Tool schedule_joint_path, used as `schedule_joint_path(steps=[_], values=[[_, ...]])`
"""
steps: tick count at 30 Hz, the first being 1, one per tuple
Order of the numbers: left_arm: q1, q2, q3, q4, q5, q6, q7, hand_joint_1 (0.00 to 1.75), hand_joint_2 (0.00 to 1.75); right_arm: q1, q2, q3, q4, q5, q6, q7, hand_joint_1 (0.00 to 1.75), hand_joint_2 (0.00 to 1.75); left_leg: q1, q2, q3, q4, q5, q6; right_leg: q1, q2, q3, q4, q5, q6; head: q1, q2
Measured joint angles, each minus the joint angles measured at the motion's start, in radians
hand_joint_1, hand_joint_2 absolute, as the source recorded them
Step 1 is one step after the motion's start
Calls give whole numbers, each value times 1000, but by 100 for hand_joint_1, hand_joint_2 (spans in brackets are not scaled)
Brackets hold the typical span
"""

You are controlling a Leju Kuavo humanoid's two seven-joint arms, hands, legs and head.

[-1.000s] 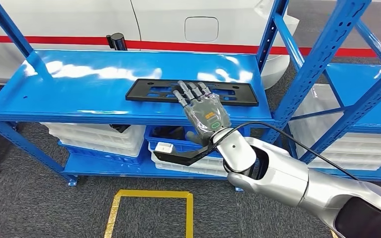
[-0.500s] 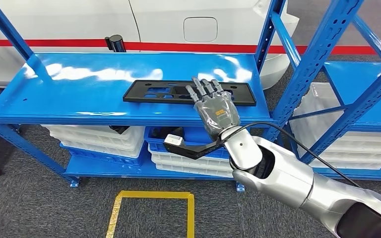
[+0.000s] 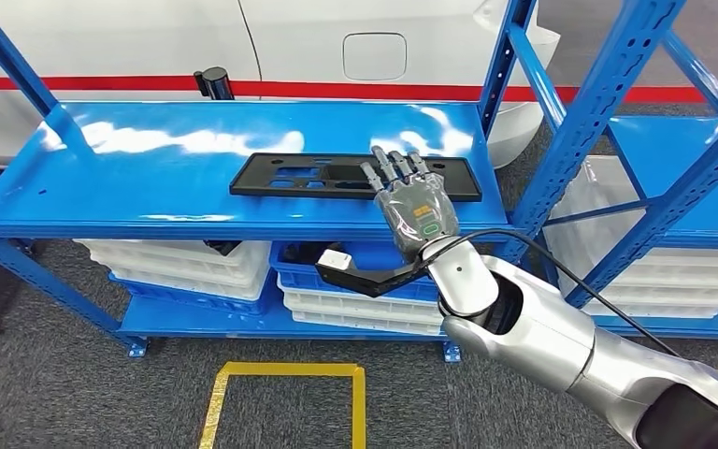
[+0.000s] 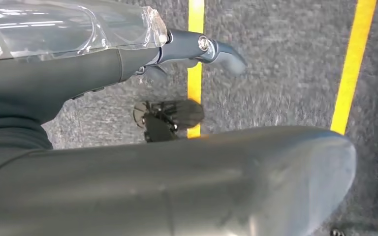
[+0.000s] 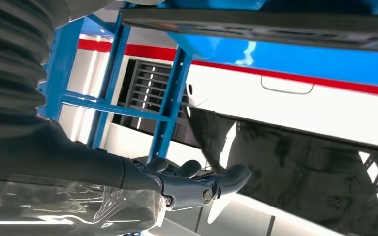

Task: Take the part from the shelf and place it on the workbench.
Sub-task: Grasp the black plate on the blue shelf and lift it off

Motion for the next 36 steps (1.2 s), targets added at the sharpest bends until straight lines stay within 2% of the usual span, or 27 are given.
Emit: schedule_joint_path(steps=[2, 4, 5, 7, 8, 9, 10, 11, 12, 14, 15, 17, 19, 20, 22, 24, 25, 26, 27, 28, 29, 30, 31, 32, 34, 36], values=[[1, 0, -2, 0, 2, 0, 0, 0, 0, 1, -1, -2, 0, -5, 8, 0, 0, 175, -1, -1, 2, 0, 0, 10, -2, 0, 2, -1, -2, 8, 2, 0], [1, 1, -4, 0, 4, 0, -1, 0, 0, 0, -3, -7, 0, -12, 22, 0, 0, 175, 2, -2, 8, -2, 0, 20, -4, 0, -10, 34, -26, 18, 3, 0], [0, 1, -5, 0, 4, 0, -1, 0, 0, 0, -4, -9, 0, -16, 31, 0, 0, 175, 4, -1, 11, -3, -1, 25, -5, 0, -32, 83, -51, 22, 4, 0], [-1, 2, -10, 0, 5, 0, -1, 0, 0, 2, -6, -9, 2, -26, 53, 0, 0, 175, 4, -2, 15, -3, -5, 31, -6, 0, -108, 233, -112, 28, 5, 0], [-1, 2, -12, 0, 6, 0, -1, 0, 0, 4, -7, -8, 3, -31, 62, 0, 0, 175, 4, -2, 17, -3, -7, 34, -7, 0, -145, 297, -131, 30, 5, 0], [0, 2, -13, 0, 7, -2, -1, 0, 0, 5, -7, -8, 4, -36, 70, 0, 0, 175, 4, -3, 19, -3, -10, 35, -7, 0, -169, 329, -131, 30, 5, 0], [0, 2, -14, 0, 9, -3, -1, 0, 0, 6, -7, -7, 5, -42, 78, 0, 0, 175, 4, -4, 22, -3, -12, 36, -7, 0, -175, 326, -117, 29, 5, 0], [0, 2, -15, 0, 11, -5, -2, 0, 0, 5, -8, -7, 6, -48, 84, -1, 0, 175, 4, -6, 26, -3, -15, 36, -7, 0, -155, 275, -80, 26, 5, 0], [0, 2, -16, 0, 13, -6, -2, 0, 0, 4, -8, -7, 6, -54, 88, -3, 0, 175, 3, -8, 32, -3, -19, 34, -7, 1, -119, 196, -37, 22, 5, 0], [-2, 2, -19, 0, 17, -8, -2, 0, 0, 1, -8, -6, 7, -70, 92, -8, 0, 175, 2, -11, 42, -4, -27, 28, -2, 1, -47, 47, 20, 11, 5, 0], [-2, 2, -20, 0, 19, -8, -3, 0, 0, -1, -8, -5, 7, -78, 93, -11, 0, 175, 2, -11, 44, -6, -30, 24, 1, 1, -29, 11, 28, 7, 5, 0], [-3, 2, -23, 0, 23, -9, -3, 0, 0, -3, -8, -2, 8, -100, 103, -16, 0, 175, 2, -11, 47, -11, -35, 12, 8, 1, -23, -3, 24, 0, 5, 0], [-2, 4, -26, 0, 25, -9, -3, 0, 0, -6, -8, 0, 8, -122, 118, -21, 0, 175, 0, -11, 52, -13, -42, 1, 3, 2, -12, -12, 23, -8, 6, 0], [-3, 5, -27, 0, 26, -9, -4, 0, 0, -8, -8, 0, 8, -132, 125, -23, 0, 175, 0, -10, 48, 4, -52, -5, -2, 1, -3, -19, 22, -12, 4, 0], [-5, 6, -29, 0, 29, -9, -5, 0, 0, -13, -6, 1, 8, -150, 137, -26, 0, 175, 1, -8, -1, 107, -97, -16, -8, 0, 12, -28, 17, -19, -1, 0], [-4, 6, -32, 0, 31, -8, -6, 0, 0, -13, -5, 6, 8, -167, 147, -27, 0, 175, 3, -8, -95, 263, -146, -27, -8, 0, 21, -28, 7, -22, -4, 0], [-3, 6, -34, 0, 33, -8, -6, 0, 0, -12, -6, 11, 8, -177, 152, -27, 0, 175, 4, -8, -131, 312, -150, -30, -8, 1, 26, -28, 2, -22, -4, 0], [-1, 6, -36, 0, 35, -8, -6, 0, 0, -12, -6, 16, 8, -191, 159, -27, 0, 175, 6, -7, -152, 325, -136, -33, -8, 2, 34, -28, -5, -21, -4, 0], [0, 6, -38, 0, 37, -8, -6, 0, 0, -12, -6, 20, 8, -207, 166, -27, 0, 175, 7, -6, -148, 291, -103, -34, -9, 2, 44, -28, -13, -19, -4, 0], [1, 7, -39, 0, 39, -8, -6, 0, 0, -13, -6, 24, 8, -222, 175, -27, 0, 175, 9, -5, -129, 231, -60, -35, -9, 3, 56, -28, -21, -16, -4, 0], [1, 7, -40, 0, 42, -8, -6, 0, 0, -15, -5, 28, 8, -238, 185, -26, 0, 175, 11, -2, -98, 148, -12, -36, -10, 3, 69, -28, -31, -11, -4, 0], [0, 8, -41, 0, 44, -8, -6, 0, 0, -17, -5, 32, 8, -251, 193, -24, 0, 175, 9, -1, -68, 79, 21, -35, -9, 3, 80, -28, -41, -6, -5, 0], [0, 8, -42, 1, 46, -8, -6, 0, 0, -22, -5, 37, 8, -261, 201, -23, 0, 175, 8, 0, -46, 31, 38, -28, -7, 4, 87, -27, -50, 0, -5, 0], [0, 8, -44, 1, 49, -8, -6, 0, 0, -28, -4, 42, 8, -271, 207, -21, 0, 175, 7, 0, -33, 2, 44, -20, -4, 5, 92, -28, -57, 5, -5, 0], [-1, 8, -46, 1, 52, -7, -6, 0, 0, -39, -5, 52, 8, -287, 219, -18, 0, 175, 4, -2, -27, -2, 33, 2, -3, 6, 96, -26, -61, 12, -5, 0], [-1, 9, -46, 1, 56, -6, -6, 0, 0, -47, -6, 60, 8, -304, 229, -13, 0, 175, 6, -3, -15, -4, 25, 17, -5, 6, 89, 1, -68, 19, -3, 0]])
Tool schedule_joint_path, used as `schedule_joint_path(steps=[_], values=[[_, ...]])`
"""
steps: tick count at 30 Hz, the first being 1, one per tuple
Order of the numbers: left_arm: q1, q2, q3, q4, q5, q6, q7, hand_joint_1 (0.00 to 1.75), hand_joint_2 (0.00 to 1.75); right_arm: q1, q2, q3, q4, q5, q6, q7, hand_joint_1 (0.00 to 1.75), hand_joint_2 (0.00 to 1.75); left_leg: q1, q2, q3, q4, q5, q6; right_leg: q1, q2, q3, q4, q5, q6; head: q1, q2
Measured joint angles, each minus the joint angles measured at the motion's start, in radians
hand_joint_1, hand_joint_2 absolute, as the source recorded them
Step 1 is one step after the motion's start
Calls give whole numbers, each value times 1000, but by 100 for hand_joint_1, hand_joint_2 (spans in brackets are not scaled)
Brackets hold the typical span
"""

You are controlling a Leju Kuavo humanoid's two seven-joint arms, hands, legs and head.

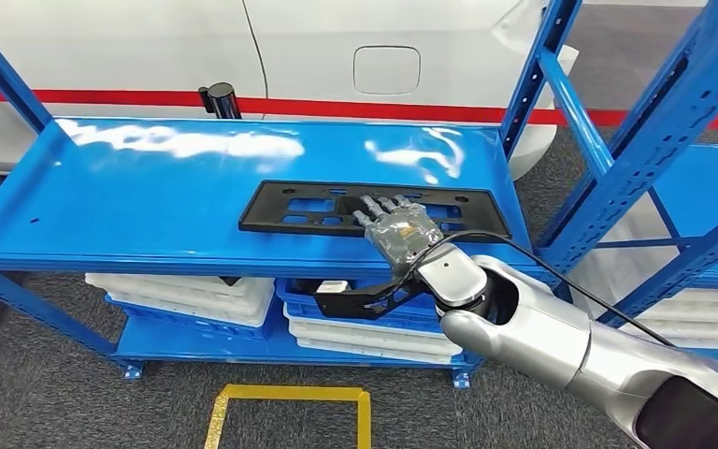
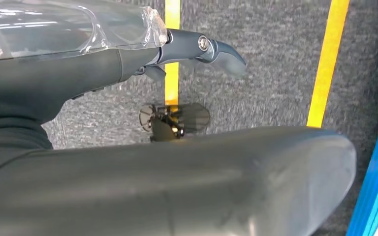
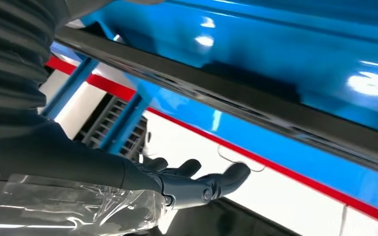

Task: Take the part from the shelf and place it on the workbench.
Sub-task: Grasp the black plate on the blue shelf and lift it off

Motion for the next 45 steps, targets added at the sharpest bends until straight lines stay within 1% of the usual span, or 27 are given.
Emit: schedule_joint_path(steps=[2, 5, 6, 7, 9, 10, 11, 13, 16, 18, 20, 21, 23, 25, 27, 30, 32, 33, 35, 36, 37, 38, 39, 41, 42, 43, 45], values=[[-1, 1, -1, 0, 3, 5, 0, 0, 0, -8, -2, 9, 0, -13, 6, 6, 0, 175, 3, -1, 14, -2, -8, 13, -2, 0, -50, 95, -32, 7, 3, 0], [-3, 1, -7, 0, 9, 23, 6, 0, 0, -10, -5, 26, 1, -27, 14, 13, 0, 175, 0, -3, 28, -2, -21, 22, -2, 0, -186, 286, -95, 11, 5, 0], [-3, 1, -9, 0, 13, 30, 12, 0, 0, -9, -6, 33, 1, -34, 20, 15, 0, 175, -2, -5, 34, -2, -26, 23, -1, 0, -214, 304, -89, 8, 5, 0], [-2, 1, -10, 0, 17, 36, 17, 0, 0, -10, -7, 39, 1, -40, 26, 18, 0, 175, -5, -7, 41, -2, -32, 23, 1, 0, -221, 281, -61, 3, 5, 0], [-1, 1, -13, 0, 22, 44, 26, 0, 0, -14, -8, 48, 1, -51, 37, 25, 0, 175, -12, -10, 55, -3, -42, 22, 11, 0, -182, 136, 43, -20, 6, 0], [-2, 0, -14, 0, 24, 46, 29, 0, 0, -16, -9, 51, 1, -55, 41, 29, 0, 175, -13, -11, 61, -5, -45, 22, 16, 1, -159, 69, 83, -32, 4, 0], [-2, -1, -14, 0, 26, 48, 31, 0, 0, -19, -10, 55, 1, -61, 48, 33, 0, 175, -13, -11, 64, -7, -48, 19, 24, 2, -142, 17, 105, -43, 2, 0], [-2, -3, -15, 0, 29, 51, 35, 0, 0, -25, -12, 62, 1, -72, 64, 44, 0, 175, -9, -11, 68, -11, -47, 8, 33, 3, -132, -14, 112, -57, 0, 0], [-2, -5, -20, 0, 31, 56, 38, 0, 0, -29, -16, 72, 1, -89, 87, 55, 0, 175, -12, -9, 74, 9, -55, -7, 25, -2, -101, -47, 129, -64, 2, 0], [-5, -5, -23, 1, 33, 59, 38, 0, 0, -32, -19, 80, 1, -91, 90, 56, 0, 175, -6, -7, 35, 92, -107, -16, 18, -5, -89, -55, 131, -62, 1, 0], [-6, -4, -23, 1, 35, 61, 38, 0, 0, -31, -21, 89, 1, -91, 88, 57, 0, 175, 4, -6, -35, 220, -167, -32, 17, -4, -90, -55, 130, -62, 0, 0], [-6, -4, -24, 1, 35, 62, 38, 0, 0, -29, -21, 93, 1, -91, 87, 57, 0, 175, 8, -6, -62, 263, -182, -39, 16, -4, -91, -54, 129, -61, 0, 0], [-4, -3, -24, 1, 35, 62, 38, 0, 0, -24, -24, 101, 1, -90, 83, 57, 0, 175, 16, -4, -64, 241, -156, -53, 12, -3, -92, -50, 126, -55, -1, 0], [-5, -2, -26, 1, 35, 62, 38, 0, 0, -22, -27, 107, 2, -89, 80, 57, 0, 175, 23, -2, -3, 96, -79, -64, 5, -2, -92, -39, 119, -44, -1, 0], [-7, -3, -28, 1, 36, 61, 38, 0, 0, -21, -29, 111, 2, -88, 77, 57, 0, 175, 21, 0, 38, -3, -47, -58, 3, -2, -96, -27, 113, -31, -1, 0], [-6, -3, -31, 2, 38, 61, 37, 0, 0, -18, -34, 114, 4, -86, 71, 57, 0, 175, 15, 1, 39, -7, -37, -28, 3, -1, -104, -18, 107, -13, 1, 0], [-5, -2, -32, 2, 38, 62, 37, 0, 0, -17, -39, 115, 5, -83, 66, 57, 0, 175, 17, 1, 40, -8, -25, -16, 0, -1, -115, 10, 87, -3, 3, 0], [-6, -2, -33, 2, 38, 62, 37, 0, 0, -16, -42, 115, 6, -81, 62, 57, 0, 175, 18, 1, 41, -9, -24, -11, -2, -1, -134, 53, 61, 2, 4, 0], [-8, -2, -35, 2, 38, 62, 37, 0, 0, -9, -46, 115, 8, -78, 56, 57, 0, 175, 18, 1, 40, -9, -24, -7, -3, -1, -201, 198, -11, 11, 5, 0], [-8, -2, -37, 2, 38, 62, 37, 0, 0, -4, -48, 115, 9, -77, 53, 57, 0, 175, 18, 1, 40, -9, -25, -6, -4, -1, -236, 266, -35, 13, 6, 0], [-7, -2, -38, 2, 38, 62, 37, 0, 0, 2, -50, 115, 10, -76, 51, 57, 0, 175, 18, 1, 40, -9, -25, -6, -5, -1, -257, 306, -42, 14, 6, 0], [-7, -2, -39, 2, 38, 62, 37, 0, 0, 5, -51, 115, 11, -75, 50, 57, 0, 175, 18, 1, 40, -8, -26, -6, -5, -1, -257, 300, -28, 14, 6, 0], [-7, -2, -40, 2, 38, 62, 37, 0, 0, 7, -52, 115, 12, -73, 47, 57, 0, 175, 18, 0, 42, -8, -27, -7, -6, -1, -235, 251, 3, 12, 7, 0], [-9, -2, -40, 2, 39, 63, 37, 0, 0, 7, -54, 115, 12, -65, 38, 57, 0, 175, 16, -1, 44, -8, -29, -11, -4, -1, -159, 99, 69, 7, 7, 0], [-10, -2, -41, 2, 39, 63, 37, 0, 0, 6, -54, 115, 13, -57, 29, 57, 0, 175, 15, -2, 45, -7, -31, -14, -2, -1, -130, 40, 88, 3, 7, 0], [-10, -2, -41, 2, 40, 63, 37, 0, 0, 7, -54, 115, 15, -46, 17, 57, 0, 175, 13, -2, 44, -7, -33, -19, 0, 0, -115, 9, 94, -1, 7, 0], [-11, -2, -42, 2, 44, 64, 36, 0, 0, 12, -54, 114, 19, -15, -19, 57, 0, 175, 12, -2, 43, -7, -36, -29, 4, 0, -111, -4, 94, -11, 6, 0]])
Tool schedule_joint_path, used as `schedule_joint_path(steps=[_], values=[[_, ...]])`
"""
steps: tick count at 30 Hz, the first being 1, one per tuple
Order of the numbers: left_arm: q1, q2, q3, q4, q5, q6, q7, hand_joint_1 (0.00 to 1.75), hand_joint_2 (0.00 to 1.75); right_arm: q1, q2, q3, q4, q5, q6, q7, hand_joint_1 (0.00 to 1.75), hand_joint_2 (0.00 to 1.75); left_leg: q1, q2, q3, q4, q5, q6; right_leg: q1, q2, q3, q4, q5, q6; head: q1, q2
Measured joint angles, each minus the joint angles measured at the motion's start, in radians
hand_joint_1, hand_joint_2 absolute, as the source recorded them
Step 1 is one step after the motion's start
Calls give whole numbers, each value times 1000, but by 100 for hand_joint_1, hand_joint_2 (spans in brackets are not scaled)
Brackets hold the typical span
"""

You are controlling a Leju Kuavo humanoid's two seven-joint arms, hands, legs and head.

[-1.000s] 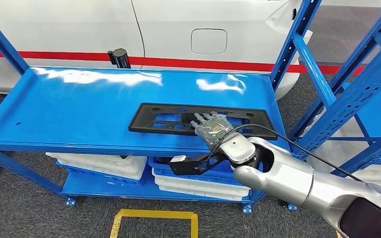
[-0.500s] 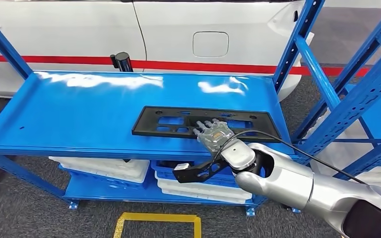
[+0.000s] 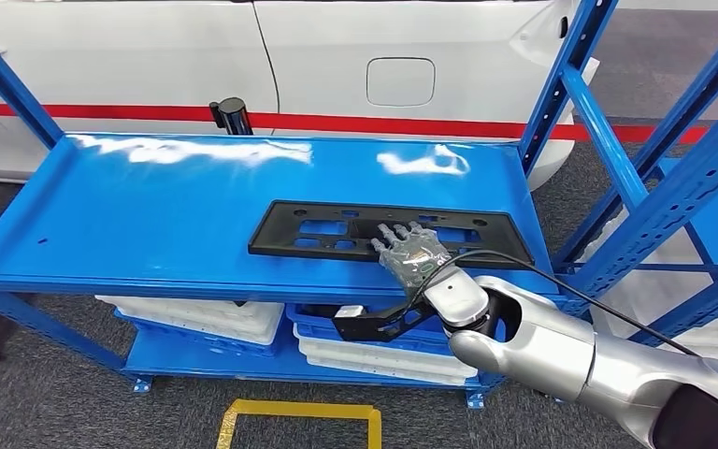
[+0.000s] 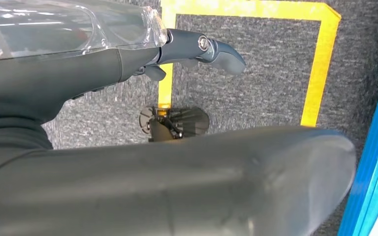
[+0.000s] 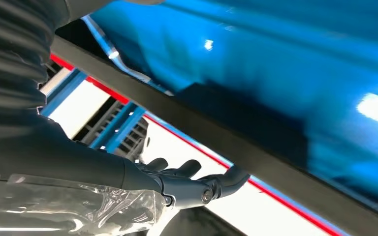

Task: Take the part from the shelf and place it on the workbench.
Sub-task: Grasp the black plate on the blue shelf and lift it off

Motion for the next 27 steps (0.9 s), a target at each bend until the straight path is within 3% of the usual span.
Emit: schedule_joint_path(steps=[3, 6, 7, 8, 10, 12, 14, 17, 19, 22, 23, 24, 25, 27], values=[[0, 0, -2, 0, 4, 0, -1, 0, 0, 5, 1, -3, 11, 40, -49, 0, 0, 175, 3, 1, -14, 31, -27, -14, -3, -1, 0, -2, 3, -15, -1, 0], [-1, 0, -8, 0, 9, 1, -2, 0, 0, 21, 6, -11, 30, 80, -96, 0, 0, 175, 3, 3, -106, 230, -123, -19, -2, -2, 0, -3, 3, -24, -6, 0], [0, 0, -10, 0, 11, 2, -2, 0, 0, 32, 7, -14, 36, 96, -115, -1, 0, 175, 2, 3, -139, 296, -146, -19, 0, -2, 0, -3, 2, -26, -6, 0], [1, 0, -10, 0, 13, 2, -2, 0, 0, 42, 8, -18, 39, 112, -132, -1, 0, 175, 1, 3, -154, 321, -147, -18, 2, -2, 0, -3, 2, -27, -6, 0], [2, 0, -12, 0, 15, 4, -2, 0, 0, 56, 9, -29, 44, 142, -164, -1, 0, 175, 0, 3, -124, 251, -96, -12, 5, -1, 2, -2, 1, -27, -7, 0], [0, 0, -13, 0, 17, 5, -2, 0, 0, 63, 10, -43, 49, 168, -192, -1, 0, 175, -5, 3, -50, 94, -29, -2, 7, 0, 5, -1, -1, -25, -7, 0], [-1, 0, -14, 0, 19, 6, -2, 0, 0, 69, 11, -57, 53, 186, -213, -1, 0, 175, -10, 4, -12, 13, -3, 7, 10, 0, 5, 0, -2, -21, -6, 0], [0, -1, -16, 0, 23, 6, 0, 0, 0, 84, 12, -75, 58, 216, -247, -2, 0, 175, -12, 3, -9, 7, -1, 19, 8, 0, 5, 1, -5, -9, -5, 0], [-1, -1, -17, 0, 24, 6, 0, 0, 0, 93, 13, -93, 60, 239, -276, -2, 0, 175, -8, 3, -5, 4, 4, 28, 5, 0, -11, 39, -32, 2, -4, 0], [-1, -1, -21, 0, 26, 7, 0, 0, 0, 112, 15, -116, 63, 266, -306, -4, 0, 175, -6, 3, -4, 3, 4, 36, -3, 0, -108, 252, -137, 18, 0, 0], [-1, -2, -23, 0, 27, 7, -1, 0, 0, 121, 15, -121, 64, 276, -313, -5, 0, 175, -6, 3, -4, 3, 4, 36, -6, 0, -137, 310, -155, 21, 0, 0], [0, -2, -24, 0, 28, 7, -1, 0, 0, 130, 15, -125, 65, 285, -321, -6, 0, 175, -6, 3, -4, 3, 4, 36, -8, 0, -147, 327, -153, 23, 0, 0], [0, -2, -24, 0, 29, 7, -2, 0, 0, 136, 15, -130, 66, 293, -330, -7, 0, 175, -6, 2, -3, 3, 3, 35, -10, 0, -138, 307, -134, 23, 0, 0], [-1, -2, -26, 0, 29, 7, -5, 0, 0, 143, 16, -141, 66, 304, -344, -9, 0, 175, -5, 1, 2, 3, 1, 31, -13, 0, -66, 159, -63, 21, 1, 0]])
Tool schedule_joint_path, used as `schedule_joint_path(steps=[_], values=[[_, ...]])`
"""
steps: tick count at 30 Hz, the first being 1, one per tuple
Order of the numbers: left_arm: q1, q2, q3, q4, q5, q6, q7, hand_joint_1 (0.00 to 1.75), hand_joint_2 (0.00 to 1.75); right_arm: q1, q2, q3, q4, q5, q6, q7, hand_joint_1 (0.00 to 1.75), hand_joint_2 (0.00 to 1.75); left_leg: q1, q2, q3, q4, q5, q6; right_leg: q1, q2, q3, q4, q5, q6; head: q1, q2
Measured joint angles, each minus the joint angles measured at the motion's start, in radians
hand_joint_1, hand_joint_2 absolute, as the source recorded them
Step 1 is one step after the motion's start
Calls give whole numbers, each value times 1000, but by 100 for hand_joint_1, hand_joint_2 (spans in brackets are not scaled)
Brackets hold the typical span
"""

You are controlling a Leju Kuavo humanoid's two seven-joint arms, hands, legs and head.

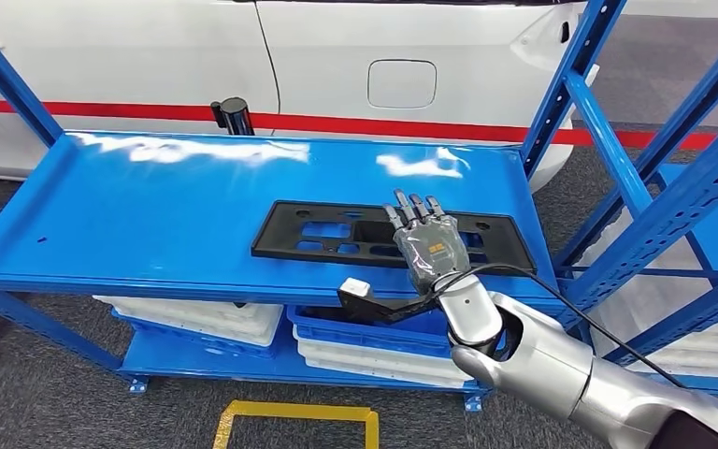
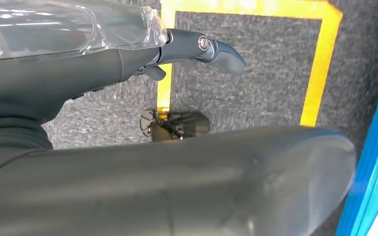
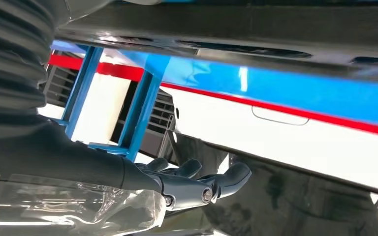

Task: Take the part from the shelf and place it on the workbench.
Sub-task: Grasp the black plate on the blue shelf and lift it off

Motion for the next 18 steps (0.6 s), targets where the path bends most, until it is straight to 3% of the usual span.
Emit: schedule_joint_path(steps=[2, 3, 6, 8, 9, 12, 13, 14, 15, 18], values=[[-1, 0, -2, 0, 0, 0, -4, 0, 0, 4, 1, -13, 0, 7, -3, -3, 0, 175, -1, 0, 4, -1, -3, -8, 2, 0, 66, -128, 43, -5, 0, 0], [-1, 0, -3, 0, 1, 0, -5, 0, 0, 9, 2, -19, 0, 10, 1, -5, 0, 175, -2, 0, 4, -2, -4, -13, 5, 1, 79, -154, 48, -10, 0, 0], [-1, 0, -6, 0, 6, 0, -6, 0, 0, 26, 3, -37, 0, 8, 35, -9, 0, 175, -2, -1, 5, -5, -5, -28, 11, 1, 78, -155, 48, -27, 0, 0], [-1, 0, -7, 0, 8, 0, -6, 0, 0, 30, 3, -49, -4, -7, 79, -11, 0, 175, 1, 1, -6, 22, -26, -37, 9, 1, 80, -158, 51, -39, -1, 0], [-1, 0, -8, 0, 9, 0, -6, 0, 0, 30, 3, -55, -7, -15, 102, -13, 0, 175, 2, 1, -25, 62, -51, -41, 8, 1, 80, -160, 53, -44, -2, 0], [0, 0, -12, 0, 15, -1, -5, 0, 0, 36, 2, -64, -23, -41, 160, -16, 0, 175, 2, 2, -126, 278, -147, -46, 11, 1, 80, -160, 52, -51, -6, 0], [1, 0, -13, 0, 16, 0, -4, 0, 0, 38, 1, -66, -30, -48, 174, -16, 0, 175, 2, 2, -152, 329, -162, -47, 13, 1, 80, -160, 52, -52, -7, 0], [1, 0, -14, 0, 17, 0, -4, 0, 0, 40, 0, -67, -36, -52, 182, -16, 0, 175, 2, 2, -160, 340, -157, -45, 14, 1, 81, -160, 52, -52, -7, 0], [1, 0, -15, 0, 17, -1, -4, 0, 0, 41, -1, -69, -43, -54, 189, -16, 0, 175, 2, 2, -148, 311, -134, -43, 16, 2, 82, -160, 51, -52, -7, 0], [-1, 0, -18, 0, 17, -1, -4, 0, 0, 41, -6, -78, -67, -63, 212, -12, 0, 175, -2, 3, -40, 80, -30, -30, 19, 4, 86, -159, 49, -49, -7, 0]])
